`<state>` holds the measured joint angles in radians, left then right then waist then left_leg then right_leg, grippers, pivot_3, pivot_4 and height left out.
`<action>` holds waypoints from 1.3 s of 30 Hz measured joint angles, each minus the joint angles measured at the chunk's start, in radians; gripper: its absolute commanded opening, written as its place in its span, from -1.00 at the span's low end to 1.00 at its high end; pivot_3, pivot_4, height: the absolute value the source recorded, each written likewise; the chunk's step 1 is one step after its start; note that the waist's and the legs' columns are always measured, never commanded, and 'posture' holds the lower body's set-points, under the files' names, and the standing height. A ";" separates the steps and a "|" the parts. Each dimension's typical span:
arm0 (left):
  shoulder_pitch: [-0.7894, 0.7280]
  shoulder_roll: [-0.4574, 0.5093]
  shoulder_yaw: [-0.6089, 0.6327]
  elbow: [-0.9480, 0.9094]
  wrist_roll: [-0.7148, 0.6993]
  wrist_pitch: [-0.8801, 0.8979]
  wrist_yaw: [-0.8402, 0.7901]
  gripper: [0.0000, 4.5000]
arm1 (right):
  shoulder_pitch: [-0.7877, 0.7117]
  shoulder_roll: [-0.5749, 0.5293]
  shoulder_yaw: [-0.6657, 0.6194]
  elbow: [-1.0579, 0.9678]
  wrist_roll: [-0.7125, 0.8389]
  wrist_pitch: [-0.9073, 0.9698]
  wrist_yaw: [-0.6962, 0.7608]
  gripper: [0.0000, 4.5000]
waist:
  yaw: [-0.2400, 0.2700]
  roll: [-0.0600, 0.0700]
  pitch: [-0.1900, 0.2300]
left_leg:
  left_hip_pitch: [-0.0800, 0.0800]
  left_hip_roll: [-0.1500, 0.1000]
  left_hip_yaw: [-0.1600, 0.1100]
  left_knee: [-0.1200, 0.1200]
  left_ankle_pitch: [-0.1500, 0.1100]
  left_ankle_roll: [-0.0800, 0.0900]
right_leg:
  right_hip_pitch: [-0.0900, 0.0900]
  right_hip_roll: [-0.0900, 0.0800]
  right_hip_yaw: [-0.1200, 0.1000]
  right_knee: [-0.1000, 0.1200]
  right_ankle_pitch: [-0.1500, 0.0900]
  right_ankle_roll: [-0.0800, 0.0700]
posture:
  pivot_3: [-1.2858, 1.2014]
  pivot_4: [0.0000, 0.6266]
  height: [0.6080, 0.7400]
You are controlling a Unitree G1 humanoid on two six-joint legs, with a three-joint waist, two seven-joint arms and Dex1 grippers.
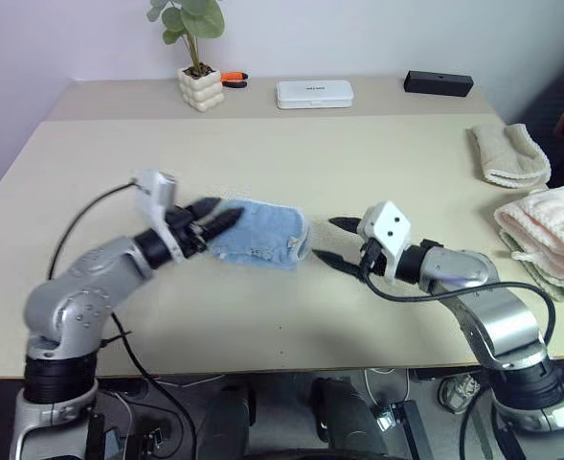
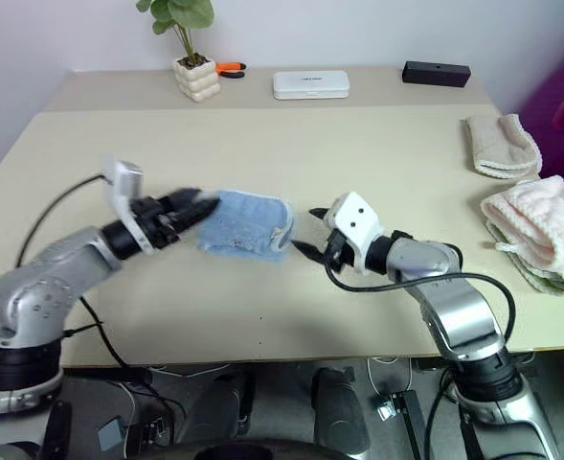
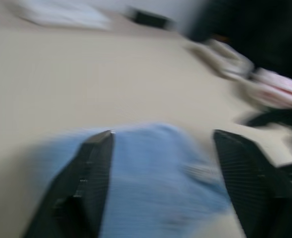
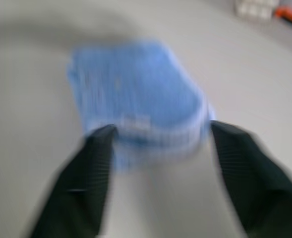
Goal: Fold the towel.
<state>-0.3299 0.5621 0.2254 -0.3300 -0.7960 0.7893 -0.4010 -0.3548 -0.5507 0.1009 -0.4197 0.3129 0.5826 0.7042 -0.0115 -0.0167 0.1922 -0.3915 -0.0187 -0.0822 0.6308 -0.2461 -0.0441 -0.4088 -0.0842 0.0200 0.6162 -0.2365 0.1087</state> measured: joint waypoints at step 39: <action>0.327 0.035 -0.095 -0.070 0.292 -0.416 -0.338 -1.00 | -0.104 0.468 -0.302 0.228 0.254 0.676 -0.410 0.99 | -0.006 0.004 -0.002 | 0.000 0.000 0.000 -0.001 0.000 0.000 | -0.002 0.000 0.000 0.003 -0.001 -0.002 | 0.03 -0.52 0.98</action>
<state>-0.0033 0.5975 0.1307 -0.4004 -0.5044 0.3737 -0.7388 -0.4591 -0.0823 -0.2007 -0.1916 0.5668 1.2590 0.2939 -0.0176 -0.0130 0.1904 -0.3914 -0.0183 -0.0819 0.6295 -0.2461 -0.0442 -0.4112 -0.0843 0.0202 0.6195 -0.2374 0.1065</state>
